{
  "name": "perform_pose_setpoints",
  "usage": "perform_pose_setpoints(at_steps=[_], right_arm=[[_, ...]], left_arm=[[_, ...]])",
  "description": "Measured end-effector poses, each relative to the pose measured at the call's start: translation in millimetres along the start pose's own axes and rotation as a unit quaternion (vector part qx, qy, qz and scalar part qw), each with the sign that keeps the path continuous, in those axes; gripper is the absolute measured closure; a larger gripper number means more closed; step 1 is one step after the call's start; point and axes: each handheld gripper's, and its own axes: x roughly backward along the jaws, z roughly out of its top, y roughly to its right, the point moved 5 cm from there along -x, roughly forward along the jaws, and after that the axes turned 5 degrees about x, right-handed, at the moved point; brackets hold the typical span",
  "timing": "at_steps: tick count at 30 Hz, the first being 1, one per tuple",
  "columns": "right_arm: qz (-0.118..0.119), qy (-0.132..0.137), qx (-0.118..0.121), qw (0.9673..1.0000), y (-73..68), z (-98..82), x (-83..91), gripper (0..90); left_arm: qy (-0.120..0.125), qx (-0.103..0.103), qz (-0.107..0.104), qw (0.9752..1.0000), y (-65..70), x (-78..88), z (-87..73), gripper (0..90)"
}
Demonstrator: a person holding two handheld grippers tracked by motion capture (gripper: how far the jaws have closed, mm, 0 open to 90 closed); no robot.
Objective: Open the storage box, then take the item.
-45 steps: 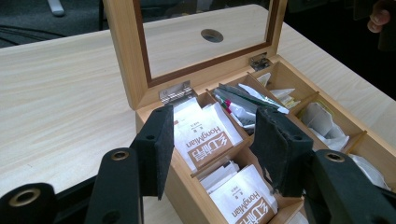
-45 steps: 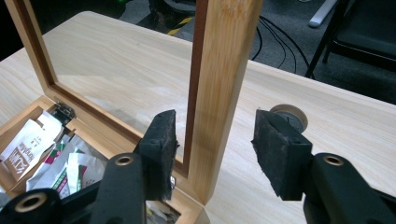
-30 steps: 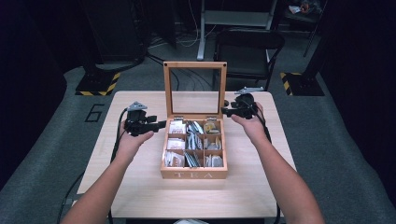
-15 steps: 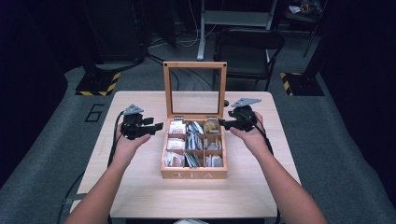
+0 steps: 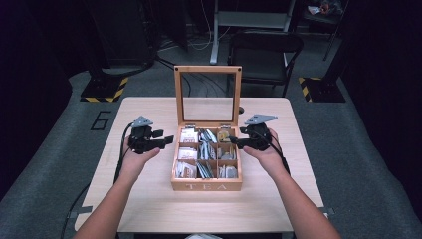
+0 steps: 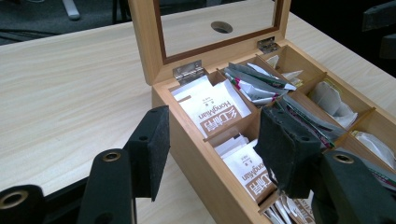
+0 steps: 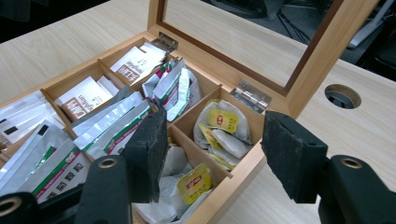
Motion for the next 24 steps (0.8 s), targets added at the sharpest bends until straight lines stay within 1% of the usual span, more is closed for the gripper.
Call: perform_pose_setpoints(at_steps=[1, 3, 5, 7, 8, 10, 12, 13, 15, 16, 17, 19, 21, 23, 24], right_arm=[[0.0, 0.0, 0.0, 1.0, -2.5, -0.9, 0.8, 40.5], [0.004, 0.0, -0.003, 1.0, -7.9, -2.6, 2.7, 40.7], [0.008, 0.001, -0.004, 1.0, -13.5, -4.2, 4.4, 40.5], [0.013, 0.002, -0.002, 0.9999, -18.9, -5.9, 5.4, 40.2], [0.013, 0.004, 0.005, 0.9999, -20.8, -6.4, 5.8, 40.1], [0.013, 0.002, 0.008, 0.9999, -25.6, -7.5, 7.2, 39.7], [0.015, 0.006, 0.01, 0.9998, -29.7, -8.3, 9.2, 39.4], [0.018, 0.008, 0.007, 0.9998, -31.8, -8.8, 10.2, 39.2], [0.019, 0.012, 0.006, 0.9997, -35.4, -9.9, 11.4, 39.1], [0.018, 0.009, 0.014, 0.9997, -36.6, -10.6, 11.5, 39.1], [0.015, 0.009, 0.017, 0.9997, -38.7, -10.8, 11.0, 39.1], [0.019, 0.01, 0.018, 0.9996, -43.8, -11.7, 9.6, 39.0], [0.03, 0.004, 0.022, 0.9993, -52.3, -14.2, 6.3, 39.1], [0.028, -0.002, 0.036, 0.999, -57.9, -16.2, 2.4, 40.6], [0.026, -0.004, 0.038, 0.9989, -60.1, -17.1, 0.9, 41.8]], left_arm=[[0.003, 0.005, 0.0, 1.0, 0.4, 0.5, -1.3, 44.0], [0.005, 0.004, 0.002, 1.0, 0.3, 2.0, -3.3, 44.0], [0.004, 0.007, -0.003, 1.0, 0.5, 3.1, -5.9, 44.1], [0.008, 0.015, -0.005, 0.9998, 0.2, 3.6, -8.0, 44.1], [0.008, 0.017, -0.006, 0.9998, -0.4, 3.9, -9.0, 44.0], [0.01, 0.021, -0.005, 0.9997, -1.5, 5.3, -9.6, 44.0], [0.013, 0.022, -0.007, 0.9996, -2.9, 7.5, -10.1, 44.0], [0.014, 0.026, -0.006, 0.9996, -3.2, 8.7, -10.6, 44.0], [0.012, 0.02, 0.0, 0.9997, -4.3, 11.3, -11.2, 43.9], [0.011, 0.016, 0.004, 0.9998, -4.3, 13.1, -11.7, 43.8], [0.01, 0.01, 0.008, 0.9999, -4.4, 14.8, -12.0, 43.8], [0.011, 0.007, 0.012, 0.9998, -4.1, 18.0, -12.9, 43.7], [0.015, 0.008, 0.012, 0.9998, -3.5, 19.8, -13.9, 43.7], [0.012, 0.006, 0.012, 0.9998, -4.3, 21.9, -15.5, 43.7], [0.013, 0.008, 0.011, 0.9998, -4.7, 22.2, -16.0, 43.7]])
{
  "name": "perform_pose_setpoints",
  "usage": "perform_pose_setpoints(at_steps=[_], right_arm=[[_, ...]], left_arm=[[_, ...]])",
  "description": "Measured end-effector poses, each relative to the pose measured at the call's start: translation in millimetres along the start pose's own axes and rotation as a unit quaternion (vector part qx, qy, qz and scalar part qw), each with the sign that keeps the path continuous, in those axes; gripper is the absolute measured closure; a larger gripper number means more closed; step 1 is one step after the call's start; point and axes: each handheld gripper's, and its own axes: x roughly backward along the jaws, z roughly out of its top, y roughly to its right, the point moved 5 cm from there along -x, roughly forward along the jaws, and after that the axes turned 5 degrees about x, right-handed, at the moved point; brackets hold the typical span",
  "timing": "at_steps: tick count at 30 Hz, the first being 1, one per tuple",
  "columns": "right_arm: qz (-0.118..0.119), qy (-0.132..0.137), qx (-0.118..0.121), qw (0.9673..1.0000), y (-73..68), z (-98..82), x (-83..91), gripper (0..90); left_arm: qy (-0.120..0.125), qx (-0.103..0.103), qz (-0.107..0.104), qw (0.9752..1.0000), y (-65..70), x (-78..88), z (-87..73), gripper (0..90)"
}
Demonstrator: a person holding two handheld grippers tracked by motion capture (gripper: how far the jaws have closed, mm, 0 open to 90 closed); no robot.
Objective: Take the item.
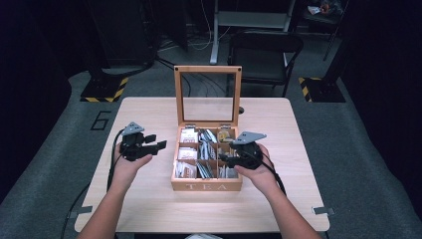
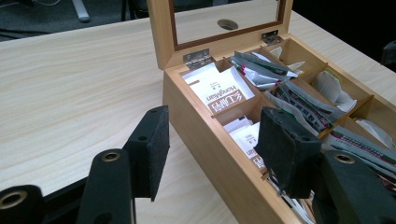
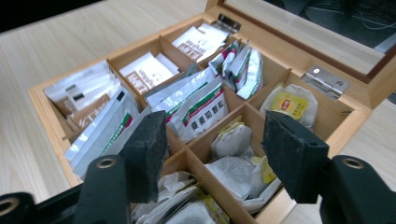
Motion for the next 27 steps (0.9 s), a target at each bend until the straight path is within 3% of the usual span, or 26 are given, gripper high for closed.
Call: perform_pose_setpoints(at_steps=[7, 12, 15, 22, 27], right_arm=[[0.028, 0.007, -0.017, 0.9994, -9.4, -2.7, -5.6, 44.6], [0.028, 0.003, -0.005, 0.9996, -19.6, -3.1, -10.9, 43.2], [0.04, -0.005, -0.007, 0.9991, -27.3, -5.4, -13.4, 49.8], [0.041, 0.01, -0.008, 0.9991, -34.4, -6.1, -14.8, 56.6], [0.056, 0.011, -0.015, 0.9983, -42.5, -5.6, -17.8, 61.7]], left_arm=[[-0.001, 0.003, -0.002, 1.0, -1.1, 1.7, -4.1, 43.3], [-0.002, 0.007, -0.006, 1.0, -1.0, 0.9, -5.8, 43.2], [-0.003, 0.009, -0.008, 0.9999, -0.5, -0.6, -6.3, 43.0], [-0.009, 0.007, -0.011, 0.9999, 0.7, -2.7, -8.1, 43.0], [-0.005, 0.01, -0.009, 0.9999, -0.5, -1.2, -7.9, 42.9]])
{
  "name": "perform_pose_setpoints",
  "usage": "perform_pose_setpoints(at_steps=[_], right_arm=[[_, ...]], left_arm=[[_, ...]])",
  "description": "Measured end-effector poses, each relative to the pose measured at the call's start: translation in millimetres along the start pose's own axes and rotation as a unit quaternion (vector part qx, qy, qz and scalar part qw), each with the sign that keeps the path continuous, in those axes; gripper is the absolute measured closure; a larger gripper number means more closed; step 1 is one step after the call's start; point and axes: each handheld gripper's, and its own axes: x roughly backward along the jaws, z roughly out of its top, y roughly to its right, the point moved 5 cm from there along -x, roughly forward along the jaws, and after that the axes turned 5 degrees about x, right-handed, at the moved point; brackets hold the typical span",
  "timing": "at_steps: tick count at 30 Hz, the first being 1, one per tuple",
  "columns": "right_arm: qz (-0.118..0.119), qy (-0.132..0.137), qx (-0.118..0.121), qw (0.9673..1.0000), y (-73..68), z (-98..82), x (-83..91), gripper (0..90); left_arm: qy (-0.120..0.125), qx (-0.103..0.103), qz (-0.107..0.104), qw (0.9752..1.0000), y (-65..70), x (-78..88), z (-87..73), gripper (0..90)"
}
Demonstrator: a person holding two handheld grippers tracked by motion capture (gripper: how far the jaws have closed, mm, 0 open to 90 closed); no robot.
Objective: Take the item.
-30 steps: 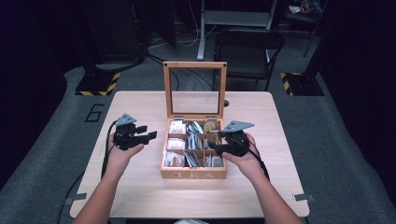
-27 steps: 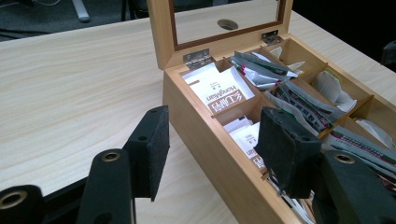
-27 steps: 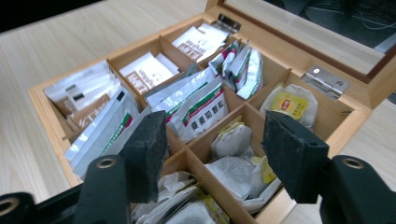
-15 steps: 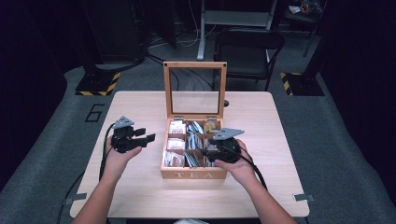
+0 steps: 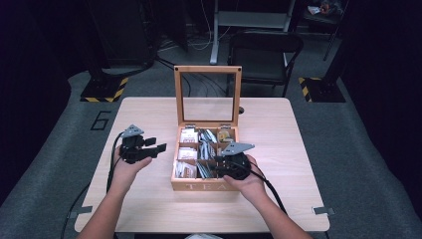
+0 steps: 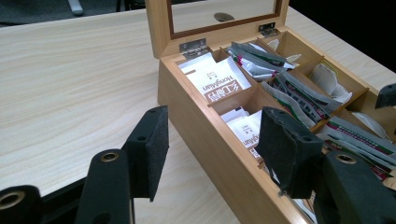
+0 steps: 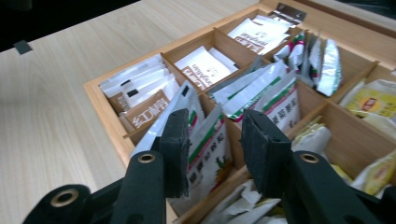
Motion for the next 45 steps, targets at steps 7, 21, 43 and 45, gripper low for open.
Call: perform_pose_setpoints(at_steps=[7, 21, 43, 45], right_arm=[[0.007, -0.005, 0.013, 0.9999, -7.7, -0.3, -5.2, 61.7], [0.01, -0.031, 0.006, 0.9995, -4.2, -9.8, -12.8, 73.7], [0.008, -0.055, 0.009, 0.9984, -4.1, -14.5, -29.9, 78.9], [0.01, -0.056, 0.009, 0.9984, -3.9, -15.3, -31.0, 79.2]], left_arm=[[0.001, -0.001, 0.0, 1.0, -0.2, -0.6, -0.4, 42.9], [-0.002, 0.001, 0.0, 1.0, -0.6, -0.5, -1.4, 42.7], [-0.001, 0.004, 0.001, 1.0, -0.7, 1.0, -2.1, 42.7], [-0.001, 0.003, 0.001, 1.0, -0.5, 0.8, -2.1, 42.7]])
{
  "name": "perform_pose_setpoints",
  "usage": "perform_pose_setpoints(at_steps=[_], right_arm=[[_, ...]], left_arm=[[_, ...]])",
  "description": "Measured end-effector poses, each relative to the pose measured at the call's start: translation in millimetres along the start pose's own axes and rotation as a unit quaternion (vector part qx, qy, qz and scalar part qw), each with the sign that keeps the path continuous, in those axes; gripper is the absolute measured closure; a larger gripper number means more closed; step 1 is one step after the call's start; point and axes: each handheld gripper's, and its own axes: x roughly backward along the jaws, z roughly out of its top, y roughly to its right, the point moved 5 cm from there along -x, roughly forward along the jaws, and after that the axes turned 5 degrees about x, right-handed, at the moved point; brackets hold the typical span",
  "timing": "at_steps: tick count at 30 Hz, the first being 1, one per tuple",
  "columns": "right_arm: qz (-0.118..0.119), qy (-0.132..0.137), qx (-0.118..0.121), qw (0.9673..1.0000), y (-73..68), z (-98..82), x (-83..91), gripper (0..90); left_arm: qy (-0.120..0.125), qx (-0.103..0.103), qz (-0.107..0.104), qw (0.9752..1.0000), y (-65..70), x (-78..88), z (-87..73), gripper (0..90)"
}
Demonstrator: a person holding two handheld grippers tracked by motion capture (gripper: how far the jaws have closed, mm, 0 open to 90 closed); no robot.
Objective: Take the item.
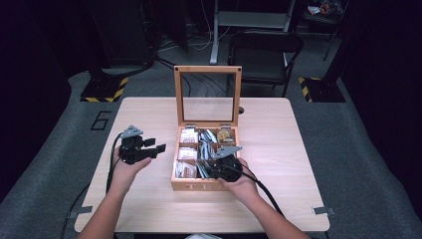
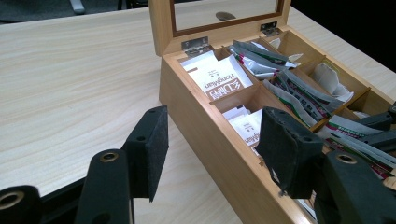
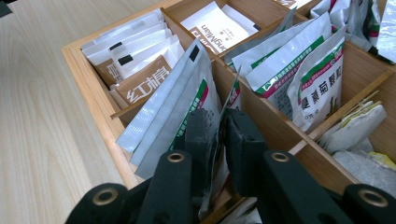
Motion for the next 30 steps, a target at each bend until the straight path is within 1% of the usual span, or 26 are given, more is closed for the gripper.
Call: perform_pose_setpoints(at_steps=[2, 7, 9, 12, 14, 17, 20, 22, 23, 24, 27, 29, 30], right_arm=[[0.001, -0.001, -0.003, 1.0, 0.0, -0.2, -1.2, 80.2], [0.009, -0.01, -0.009, 0.9999, -0.6, -1.0, -3.0, 87.1], [0.005, -0.01, -0.007, 0.9999, -0.9, -1.1, -3.1, 89.2], [0.005, -0.013, -0.007, 0.9999, -1.8, -0.7, -2.4, 89.6], [0.004, -0.013, -0.002, 0.9999, -2.1, -0.4, -2.1, 89.8], [0.007, -0.013, -0.004, 0.9999, -2.0, -0.4, -1.6, 89.8], [0.012, -0.007, -0.01, 0.9999, -1.4, 0.9, -0.4, 89.9], [0.014, -0.003, -0.006, 0.9999, -1.0, 2.0, 0.8, 89.9], [0.016, -0.004, -0.011, 0.9998, -2.0, 2.5, 1.9, 90.0], [0.016, -0.004, -0.011, 0.9998, -2.0, 2.5, 1.9, 90.0], [0.018, 0.006, -0.004, 0.9998, -1.5, 7.5, 7.9, 89.9], [0.019, 0.01, -0.009, 0.9997, -2.3, 10.1, 12.2, 89.9], [0.021, 0.014, -0.004, 0.9997, -1.7, 11.6, 14.4, 89.9]], left_arm=[[0.0, -0.002, -0.001, 1.0, 0.1, -0.5, 0.0, 42.7], [-0.001, -0.002, -0.001, 1.0, 0.1, -0.2, -0.1, 42.7], [0.0, -0.001, 0.0, 1.0, 0.2, 0.0, 0.0, 42.7], [0.0, -0.001, 0.0, 1.0, 0.2, 0.0, -0.1, 42.7], [0.0, -0.002, -0.001, 1.0, 0.1, -0.2, -0.1, 42.7], [0.002, -0.001, 0.001, 1.0, 0.1, -1.0, -0.2, 42.7], [-0.001, -0.002, 0.0, 1.0, -0.1, -0.7, -0.5, 42.7], [-0.001, -0.002, 0.0, 1.0, 0.0, -0.9, -0.5, 42.7], [-0.001, -0.003, -0.001, 1.0, 0.3, -0.8, -0.5, 42.7], [-0.001, -0.003, -0.001, 1.0, 0.3, -0.8, -0.5, 42.7], [0.004, 0.0, 0.001, 1.0, 0.3, -0.9, -0.2, 42.7], [0.0, -0.002, 0.0, 1.0, -0.4, -0.2, -0.3, 42.7], [0.0, -0.002, 0.0, 1.0, -0.5, -0.3, -0.3, 42.7]])
